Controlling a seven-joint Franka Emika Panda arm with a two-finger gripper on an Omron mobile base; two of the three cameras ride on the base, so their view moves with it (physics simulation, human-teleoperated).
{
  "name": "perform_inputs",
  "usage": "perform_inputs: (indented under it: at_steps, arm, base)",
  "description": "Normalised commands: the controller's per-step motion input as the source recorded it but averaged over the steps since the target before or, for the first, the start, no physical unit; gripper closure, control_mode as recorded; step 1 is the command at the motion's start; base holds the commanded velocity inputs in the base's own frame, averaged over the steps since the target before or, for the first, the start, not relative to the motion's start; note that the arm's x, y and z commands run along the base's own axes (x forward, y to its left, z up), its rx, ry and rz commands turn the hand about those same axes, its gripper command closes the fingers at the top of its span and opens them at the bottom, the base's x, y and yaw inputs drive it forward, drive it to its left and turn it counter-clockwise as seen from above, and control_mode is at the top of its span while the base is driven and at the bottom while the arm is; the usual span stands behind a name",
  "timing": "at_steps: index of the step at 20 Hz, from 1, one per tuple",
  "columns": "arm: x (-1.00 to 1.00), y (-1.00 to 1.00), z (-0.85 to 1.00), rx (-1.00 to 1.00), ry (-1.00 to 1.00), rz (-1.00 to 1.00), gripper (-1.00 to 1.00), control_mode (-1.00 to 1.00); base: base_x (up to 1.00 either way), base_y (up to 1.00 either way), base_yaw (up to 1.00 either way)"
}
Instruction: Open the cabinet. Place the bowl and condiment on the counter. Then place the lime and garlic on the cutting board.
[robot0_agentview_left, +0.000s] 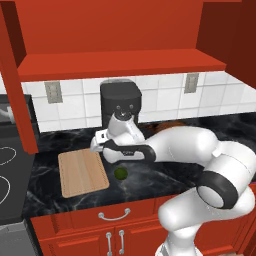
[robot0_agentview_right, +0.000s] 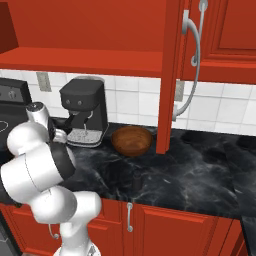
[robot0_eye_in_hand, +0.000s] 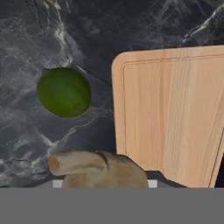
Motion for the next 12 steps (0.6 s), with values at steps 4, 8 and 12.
perform_inputs:
  at_steps: [4,8,12]
  arm:
    - [0.23,0.42,0.0,-0.03,0.0,0.02,1.0,-1.0]
    - [0.18,0.47,0.0,-0.04,0.0,0.02,1.0,-1.0]
    - [0.11,0.34,-0.06,-0.05,0.0,0.03,1.0,-1.0]
  base:
    - [0.0,0.0,0.0]
    - [0.0,0.0,0.0]
    - [0.0,0.0,0.0]
